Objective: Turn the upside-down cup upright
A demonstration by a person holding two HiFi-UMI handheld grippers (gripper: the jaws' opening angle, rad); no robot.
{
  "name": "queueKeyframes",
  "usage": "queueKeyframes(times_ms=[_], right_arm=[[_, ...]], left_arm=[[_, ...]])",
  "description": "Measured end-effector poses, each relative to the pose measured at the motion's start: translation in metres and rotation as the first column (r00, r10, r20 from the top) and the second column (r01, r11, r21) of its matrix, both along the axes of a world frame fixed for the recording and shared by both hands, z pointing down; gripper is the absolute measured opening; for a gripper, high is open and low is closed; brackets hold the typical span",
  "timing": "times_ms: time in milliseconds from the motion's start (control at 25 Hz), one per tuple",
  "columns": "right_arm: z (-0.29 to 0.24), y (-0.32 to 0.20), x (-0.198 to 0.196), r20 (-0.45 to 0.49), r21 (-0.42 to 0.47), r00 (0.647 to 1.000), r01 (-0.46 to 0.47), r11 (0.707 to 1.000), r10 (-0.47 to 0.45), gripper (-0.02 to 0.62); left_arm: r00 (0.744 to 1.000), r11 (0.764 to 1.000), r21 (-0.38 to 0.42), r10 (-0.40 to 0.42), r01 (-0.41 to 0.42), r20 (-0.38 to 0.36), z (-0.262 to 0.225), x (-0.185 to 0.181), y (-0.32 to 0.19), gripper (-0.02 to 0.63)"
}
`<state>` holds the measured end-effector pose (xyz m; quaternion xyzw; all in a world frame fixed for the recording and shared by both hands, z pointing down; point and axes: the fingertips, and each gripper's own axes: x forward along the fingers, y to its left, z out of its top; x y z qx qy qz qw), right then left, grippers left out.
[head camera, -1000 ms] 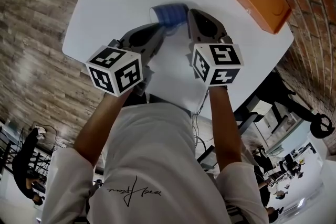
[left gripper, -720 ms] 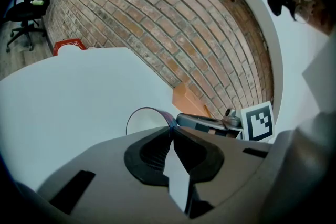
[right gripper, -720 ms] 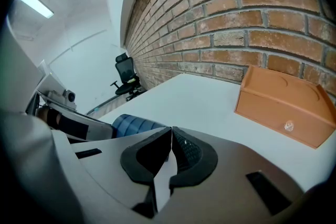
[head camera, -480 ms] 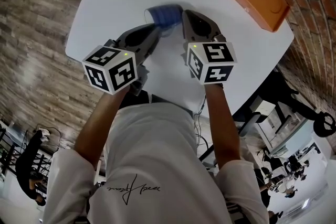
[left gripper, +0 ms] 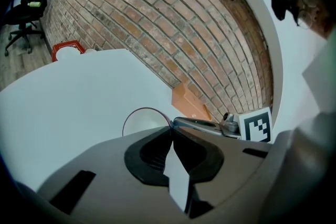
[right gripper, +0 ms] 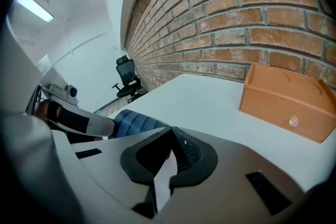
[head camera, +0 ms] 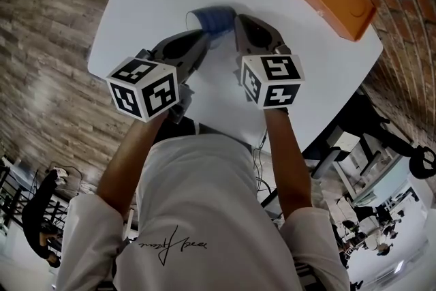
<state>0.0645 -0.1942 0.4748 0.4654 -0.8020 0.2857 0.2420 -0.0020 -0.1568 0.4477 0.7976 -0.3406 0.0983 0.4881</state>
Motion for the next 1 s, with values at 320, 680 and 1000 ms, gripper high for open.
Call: queueKeyframes(times_ms=[320, 680, 1000], right_arm=[[0.002, 0.0, 0.004, 0.016, -0.001, 1.0, -0.02, 1.0, 0.02, 0.021], [0.005, -0.001, 0.01, 0.03, -0.013, 0.999, -0.044, 0.999, 0.045, 0.021], [0.008, 0.0, 0.013, 0.033, -0.019, 0.998, -0.056, 0.998, 0.057, 0.021]], left_arm=[[1.0, 1.0, 0.006, 0.022, -0.022, 0.01, -0.003, 0.005, -0.002, 0.026], [0.999, 0.999, 0.003, 0.048, -0.048, 0.019, -0.006, 0.014, -0.004, 0.025], [0.997, 0.998, 0.005, 0.069, -0.069, 0.028, -0.008, 0.019, -0.007, 0.026]])
